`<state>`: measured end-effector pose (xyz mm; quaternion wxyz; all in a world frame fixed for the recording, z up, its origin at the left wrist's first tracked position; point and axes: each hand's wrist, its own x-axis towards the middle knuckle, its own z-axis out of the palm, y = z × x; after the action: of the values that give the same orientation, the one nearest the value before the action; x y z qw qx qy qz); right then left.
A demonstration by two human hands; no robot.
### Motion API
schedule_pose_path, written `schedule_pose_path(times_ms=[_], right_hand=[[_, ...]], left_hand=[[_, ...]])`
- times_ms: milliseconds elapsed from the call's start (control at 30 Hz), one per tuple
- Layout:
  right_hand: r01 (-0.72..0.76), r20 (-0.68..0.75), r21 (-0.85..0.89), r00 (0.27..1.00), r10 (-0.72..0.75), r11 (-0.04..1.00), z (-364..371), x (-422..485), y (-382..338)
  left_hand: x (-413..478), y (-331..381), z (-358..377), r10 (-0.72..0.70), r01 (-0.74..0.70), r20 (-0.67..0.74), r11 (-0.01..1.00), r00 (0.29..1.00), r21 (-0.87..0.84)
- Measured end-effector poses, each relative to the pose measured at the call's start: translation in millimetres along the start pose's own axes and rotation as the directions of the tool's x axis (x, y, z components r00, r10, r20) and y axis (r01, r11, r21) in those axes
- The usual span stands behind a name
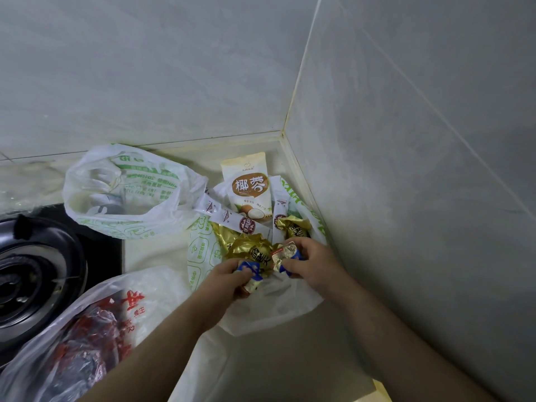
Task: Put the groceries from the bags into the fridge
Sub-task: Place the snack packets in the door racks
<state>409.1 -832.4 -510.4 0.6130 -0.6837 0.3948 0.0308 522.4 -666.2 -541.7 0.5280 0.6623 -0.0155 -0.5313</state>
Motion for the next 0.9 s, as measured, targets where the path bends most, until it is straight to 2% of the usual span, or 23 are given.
schedule_pose_path(times_ms=[167,333,567,700,800,900], right_hand=[[-0.069,0.04,0.113,0.997,0.065,0.991,10,-5,-13],[-0.072,0.105,0.216,0.993,0.05,0.974,19,-15,-28],[0.028,0.091,0.289,0.994,-0.057,0.957,22,-42,-44],[0.091,0.161,0.203,0.979,-0.125,0.975,25,-65,-47],[0.104,0.177,0.184,0.975,-0.137,0.977,32,-82,-48],[0.107,0.143,0.215,0.98,-0.14,0.971,38,-98,-48]], left_hand=[[-14,11,-3,-0.009,-0.008,-0.06,0.96,0.998,-0.279],[-29,22,-2,0.036,-0.046,-0.033,0.925,0.999,-0.378],[-57,32,0,0.141,-0.142,-0.025,0.963,0.99,-0.228],[-74,32,4,0.185,-0.19,-0.052,0.974,0.981,-0.121],[-88,33,11,0.23,-0.233,-0.038,0.967,0.972,-0.107],[-105,33,16,0.267,-0.258,0.037,0.953,0.963,-0.162]])
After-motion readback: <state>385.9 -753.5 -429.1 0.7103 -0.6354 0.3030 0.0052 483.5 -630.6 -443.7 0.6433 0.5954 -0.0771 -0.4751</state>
